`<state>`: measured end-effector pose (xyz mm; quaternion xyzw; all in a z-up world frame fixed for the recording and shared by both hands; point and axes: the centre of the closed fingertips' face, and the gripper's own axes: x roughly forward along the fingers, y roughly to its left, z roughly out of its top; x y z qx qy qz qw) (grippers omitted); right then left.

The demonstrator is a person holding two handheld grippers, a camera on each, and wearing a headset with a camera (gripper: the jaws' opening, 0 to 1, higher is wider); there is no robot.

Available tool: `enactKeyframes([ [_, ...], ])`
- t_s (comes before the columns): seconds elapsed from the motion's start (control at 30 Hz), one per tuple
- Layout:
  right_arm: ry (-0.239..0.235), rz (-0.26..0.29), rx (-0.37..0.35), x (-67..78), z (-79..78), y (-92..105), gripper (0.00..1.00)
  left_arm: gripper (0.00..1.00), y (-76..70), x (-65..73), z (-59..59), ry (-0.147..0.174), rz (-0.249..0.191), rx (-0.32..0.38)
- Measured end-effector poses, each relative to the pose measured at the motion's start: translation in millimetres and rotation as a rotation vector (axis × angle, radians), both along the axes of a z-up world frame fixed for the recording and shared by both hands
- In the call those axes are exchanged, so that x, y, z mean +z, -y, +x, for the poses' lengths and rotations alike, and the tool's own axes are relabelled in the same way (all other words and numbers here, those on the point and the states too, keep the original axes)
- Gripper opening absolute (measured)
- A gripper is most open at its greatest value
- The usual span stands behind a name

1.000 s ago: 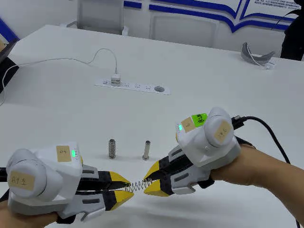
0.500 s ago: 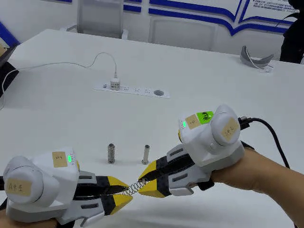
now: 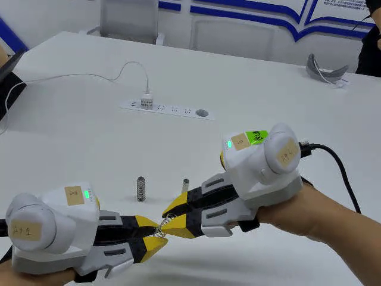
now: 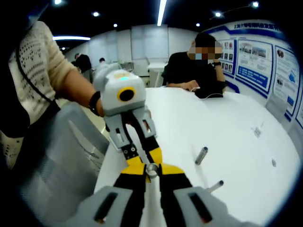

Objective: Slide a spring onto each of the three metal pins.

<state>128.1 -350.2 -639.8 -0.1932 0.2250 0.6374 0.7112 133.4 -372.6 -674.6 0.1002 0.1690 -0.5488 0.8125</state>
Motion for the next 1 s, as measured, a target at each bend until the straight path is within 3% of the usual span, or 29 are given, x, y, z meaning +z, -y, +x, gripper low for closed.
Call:
enactKeyframes([
  [0.53, 0.044, 0.018, -0.051, 2.6, 13.6, -5.2, 0.12, 0.1, 8.0, 0.5, 12.8, -0.003, -0.017, 0.013],
  [0.83, 0.045, 0.032, -0.094, 2.8, 22.5, -4.1, 0.12, 0.11, 7.2, 1.3, 22.2, 0.029, -0.007, 0.032],
  [1.0, 0.049, 0.037, -0.107, 4.0, 26.6, -3.0, 0.12, 0.18, 6.1, 3.2, 26.6, 0.032, -0.019, 0.051],
])
